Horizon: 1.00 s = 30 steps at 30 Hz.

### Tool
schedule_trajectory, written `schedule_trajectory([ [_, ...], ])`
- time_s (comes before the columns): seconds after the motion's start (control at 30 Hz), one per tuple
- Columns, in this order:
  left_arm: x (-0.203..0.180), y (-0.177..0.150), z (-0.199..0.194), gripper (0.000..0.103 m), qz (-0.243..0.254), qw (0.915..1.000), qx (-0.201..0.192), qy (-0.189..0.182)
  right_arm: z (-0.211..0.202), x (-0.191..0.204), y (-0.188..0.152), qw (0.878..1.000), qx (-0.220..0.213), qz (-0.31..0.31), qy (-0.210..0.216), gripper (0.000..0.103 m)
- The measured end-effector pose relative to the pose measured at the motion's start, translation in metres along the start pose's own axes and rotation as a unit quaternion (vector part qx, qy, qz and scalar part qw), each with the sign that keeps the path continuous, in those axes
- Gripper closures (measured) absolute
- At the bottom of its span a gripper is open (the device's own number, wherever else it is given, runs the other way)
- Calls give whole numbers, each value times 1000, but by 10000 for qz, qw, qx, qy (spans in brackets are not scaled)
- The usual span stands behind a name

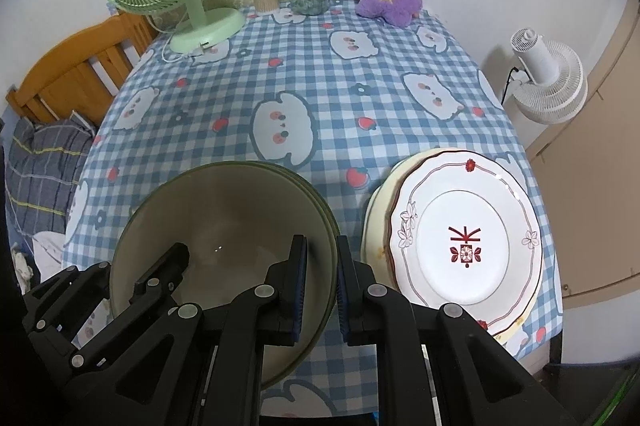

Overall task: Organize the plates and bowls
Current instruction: 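Lift the patterned bowl with both grippers and carry it toward the plate stack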

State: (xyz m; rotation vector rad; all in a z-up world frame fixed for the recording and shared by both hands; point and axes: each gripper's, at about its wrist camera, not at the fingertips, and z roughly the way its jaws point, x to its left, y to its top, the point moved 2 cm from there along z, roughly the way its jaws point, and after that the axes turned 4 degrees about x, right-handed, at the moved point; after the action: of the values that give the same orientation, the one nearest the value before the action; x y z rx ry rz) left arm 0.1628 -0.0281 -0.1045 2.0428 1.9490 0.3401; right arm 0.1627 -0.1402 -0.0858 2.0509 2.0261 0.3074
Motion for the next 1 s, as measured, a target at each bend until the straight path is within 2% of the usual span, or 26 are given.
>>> schedule_trajectory([
  [0.57, 0, 4, 14, 85, 4, 9999, 82, -89, 12, 5, 7, 9992, 61, -94, -377, 86],
  [1.0, 0, 5, 20, 85, 46, 10000, 26, -34, 19, 1, 9, 9990, 124, -22, -429, 86],
])
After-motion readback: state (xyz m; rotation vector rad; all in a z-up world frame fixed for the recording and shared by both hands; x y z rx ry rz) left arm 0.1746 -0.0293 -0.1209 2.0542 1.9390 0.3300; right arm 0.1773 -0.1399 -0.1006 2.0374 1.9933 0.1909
